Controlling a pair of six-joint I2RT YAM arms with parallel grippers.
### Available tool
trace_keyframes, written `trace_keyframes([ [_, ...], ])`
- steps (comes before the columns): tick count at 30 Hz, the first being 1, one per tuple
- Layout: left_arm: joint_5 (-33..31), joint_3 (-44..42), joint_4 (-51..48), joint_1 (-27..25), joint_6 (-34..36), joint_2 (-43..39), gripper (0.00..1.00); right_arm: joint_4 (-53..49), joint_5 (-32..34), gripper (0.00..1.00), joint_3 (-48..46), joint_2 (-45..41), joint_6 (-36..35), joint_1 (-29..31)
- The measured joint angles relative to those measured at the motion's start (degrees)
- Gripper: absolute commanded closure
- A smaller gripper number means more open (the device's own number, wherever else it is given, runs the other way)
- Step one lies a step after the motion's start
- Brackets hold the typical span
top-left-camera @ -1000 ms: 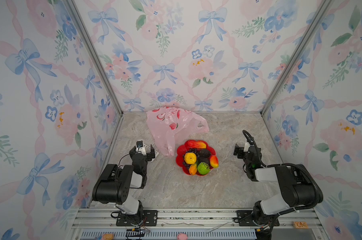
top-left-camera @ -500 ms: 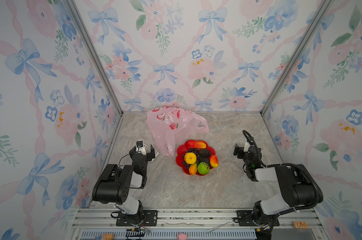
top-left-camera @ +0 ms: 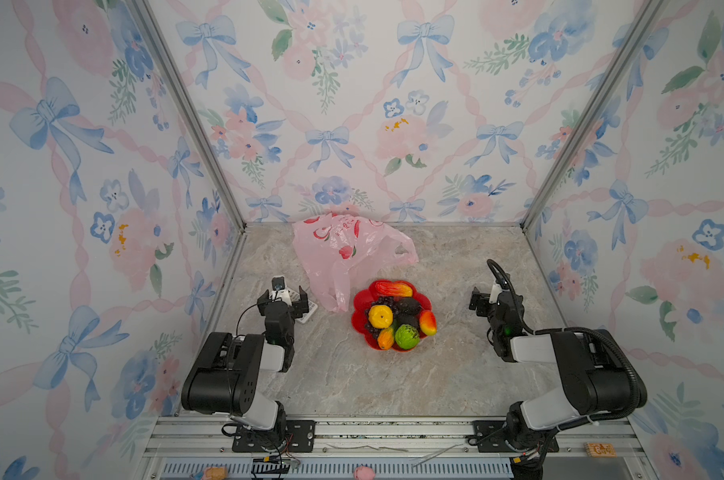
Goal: Place the fruits into the plastic bag
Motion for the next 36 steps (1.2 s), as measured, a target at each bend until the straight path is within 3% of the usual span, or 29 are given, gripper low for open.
trace_keyframes([
  [6,-4.04,9.57,-14.12,-0.87,-3.65,-10.86,0.02,-17.64,5.64,0.04,9.44,-7.48,2.27,0.02],
  [11,-4.57,24.94,-37.33,-0.83,-13.68,-14.03,0.02,-43.50,5.35,0.04,31.17,-10.23,11.15,-2.86],
  [14,-2.45,30.34,-47.30,-1.53,-18.40,-15.63,0.02,-58.49,1.33,0.04,43.80,-10.14,15.82,-4.31],
  [17,0.68,30.53,-54.82,-2.84,-22.99,-19.26,0.02,-70.27,-5.60,0.04,52.11,-10.36,19.23,-4.24],
  [22,7.15,30.34,-62.62,-4.85,-29.49,-21.86,0.02,-86.79,-15.78,0.03,57.57,-10.78,22.67,-1.01],
  [26,13.55,31.95,-69.02,-6.56,-34.07,-19.65,0.02,-95.23,-23.69,0.03,57.81,-12.20,25.00,0.87],
  [30,18.62,36.74,-76.11,-7.93,-36.81,-16.59,0.02,-97.13,-30.69,0.02,58.18,-11.58,25.53,1.42],
  [36,23.26,39.15,-81.20,-13.05,-39.10,-16.48,0.02,-96.70,-36.79,0.01,64.17,-1.51,22.36,6.71],
])
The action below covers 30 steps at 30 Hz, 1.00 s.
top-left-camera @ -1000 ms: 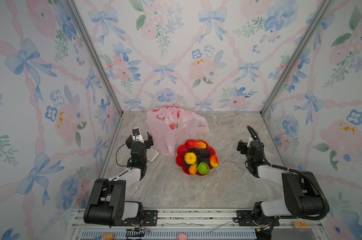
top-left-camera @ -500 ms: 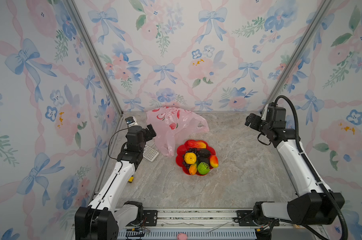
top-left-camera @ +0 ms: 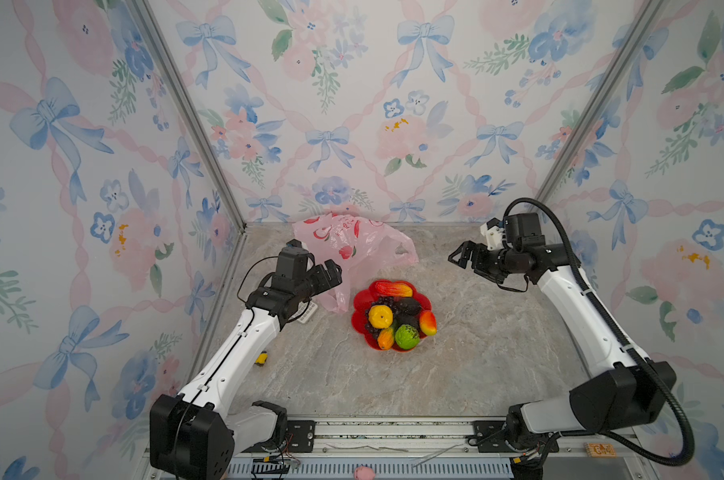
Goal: Place the fruits into the plastic bag
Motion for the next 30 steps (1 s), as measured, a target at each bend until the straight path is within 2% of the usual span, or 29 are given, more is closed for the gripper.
trace_keyframes([
  [8,-1.66,2.21,-6.43,-6.80,1.05,6.45,0.02,0.35,-0.81,0.00,8.24,13.25,-5.38,6.56],
  [15,-5.22,2.75,-9.40,-9.01,5.25,10.93,0.03,2.16,-0.66,0.02,8.39,15.26,-6.10,7.08],
  [20,-8.72,4.61,-9.60,-11.17,7.06,16.15,0.04,2.47,-0.66,0.03,12.17,20.72,-6.97,7.08],
  [30,-14.64,8.96,-9.79,-11.32,10.23,24.17,0.11,3.30,-0.87,0.03,13.09,23.43,-6.91,7.06],
])
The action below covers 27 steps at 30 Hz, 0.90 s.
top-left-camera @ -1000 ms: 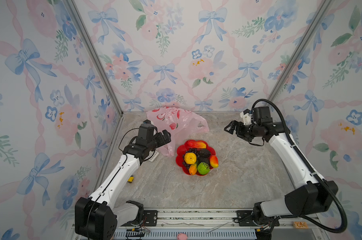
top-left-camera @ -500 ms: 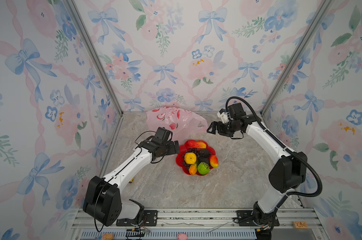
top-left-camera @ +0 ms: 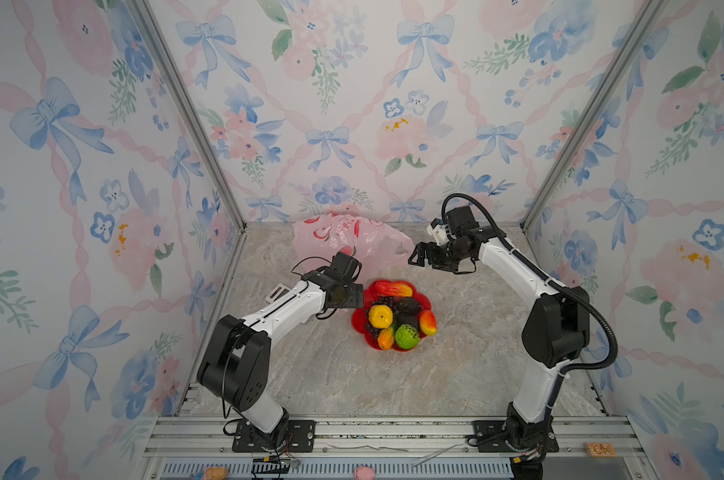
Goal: Place the fruits into the plastic bag
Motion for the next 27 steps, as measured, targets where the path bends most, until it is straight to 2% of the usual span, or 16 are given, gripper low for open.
trace_keyframes([
  [7,-1.14,2.97,0.39,-0.28,1.40,5.99,0.19,0.44,0.02,0.03,-0.79,-0.37,0.02,-0.31],
  [15,-2.27,3.26,0.59,-0.48,0.79,8.35,0.34,0.46,0.04,0.03,-4.98,-4.83,0.02,-1.33],
  [19,-2.64,3.48,1.16,-0.48,0.66,8.35,0.49,0.61,0.04,0.03,-6.99,-7.13,0.02,-1.36],
  [23,-2.38,3.45,2.14,-0.48,0.39,8.35,0.72,0.76,0.07,0.03,-8.87,-8.20,0.02,-1.36],
  [27,-2.14,3.30,2.69,-0.48,0.07,8.35,0.88,0.85,0.07,0.03,-9.99,-8.28,0.02,-1.36],
])
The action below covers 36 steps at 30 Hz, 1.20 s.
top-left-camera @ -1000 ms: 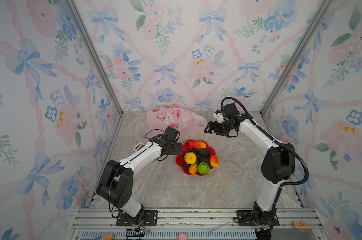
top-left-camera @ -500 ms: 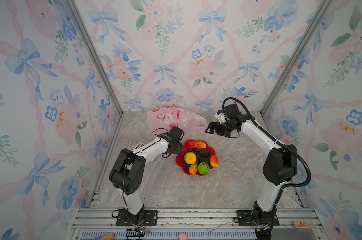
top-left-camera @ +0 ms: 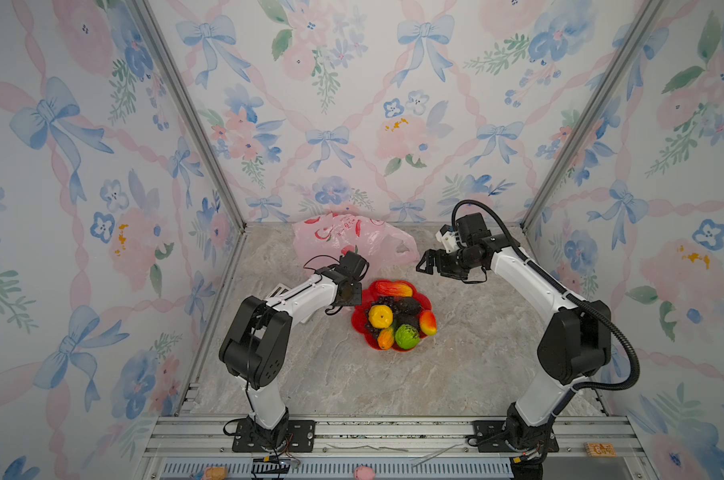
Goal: Place the fruits into the plastic bag
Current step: 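Grasp the pink bag's edges with the left and right grippers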
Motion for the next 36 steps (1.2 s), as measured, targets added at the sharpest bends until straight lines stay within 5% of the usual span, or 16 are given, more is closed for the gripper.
trace_keyframes([
  [5,0.39,-0.74,0.63,0.00,-0.26,0.00,1.00,0.15,0.00,0.03,-0.42,-0.02,0.17,0.00],
  [12,2.05,-2.05,0.74,0.11,0.39,-2.82,1.00,2.36,1.60,0.03,-1.33,-0.42,0.00,0.59],
  [21,8.94,-3.76,0.76,0.74,4.55,-13.18,1.00,24.74,4.59,0.04,-12.37,-4.46,-7.58,1.64],
  [36,12.87,-3.80,-1.92,4.24,7.37,-16.26,1.00,40.57,-5.22,0.05,-2.91,12.74,-7.19,-2.56],
])
